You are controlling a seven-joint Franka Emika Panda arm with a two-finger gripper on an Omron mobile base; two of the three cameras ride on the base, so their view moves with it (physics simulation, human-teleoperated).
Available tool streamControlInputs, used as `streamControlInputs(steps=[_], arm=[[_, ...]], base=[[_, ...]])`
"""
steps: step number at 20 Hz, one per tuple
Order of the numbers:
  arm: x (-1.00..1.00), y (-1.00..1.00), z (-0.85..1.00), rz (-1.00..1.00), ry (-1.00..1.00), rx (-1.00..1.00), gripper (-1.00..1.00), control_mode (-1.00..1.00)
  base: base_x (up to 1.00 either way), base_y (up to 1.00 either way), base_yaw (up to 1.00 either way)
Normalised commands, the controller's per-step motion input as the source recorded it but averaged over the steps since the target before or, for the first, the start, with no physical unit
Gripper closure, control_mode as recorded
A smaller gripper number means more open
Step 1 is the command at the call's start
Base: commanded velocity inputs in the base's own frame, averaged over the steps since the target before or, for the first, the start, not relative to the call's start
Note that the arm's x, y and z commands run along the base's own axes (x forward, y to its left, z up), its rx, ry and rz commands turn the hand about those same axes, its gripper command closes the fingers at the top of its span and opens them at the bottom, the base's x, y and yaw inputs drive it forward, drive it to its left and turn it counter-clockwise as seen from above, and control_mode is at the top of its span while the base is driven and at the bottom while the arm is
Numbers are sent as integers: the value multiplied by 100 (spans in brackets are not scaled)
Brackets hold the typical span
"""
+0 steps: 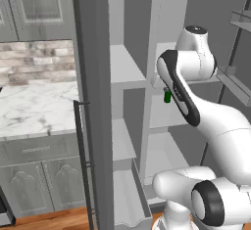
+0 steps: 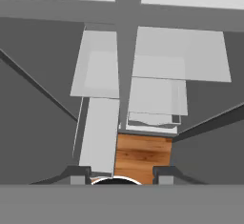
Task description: Take the lemon wedge and garlic from the fridge shelf and place them in the freezer drawer to begin freezing them.
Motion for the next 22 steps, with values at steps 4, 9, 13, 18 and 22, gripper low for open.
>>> streamControlInputs(steps=[4,9,13,18,22], arm=[[-11,0,0,0,0,0,-100,-100],[-5,-5,0,-4,0,0,-100,-100],[-10,-36,1,-16,-12,3,-100,-100],[-11,-57,15,-17,-22,8,-100,-100],[0,-60,31,-18,-25,14,-100,-100]], base=[[0,0,0],[0,0,0],[0,0,0],[0,0,0],[0,0,0]])
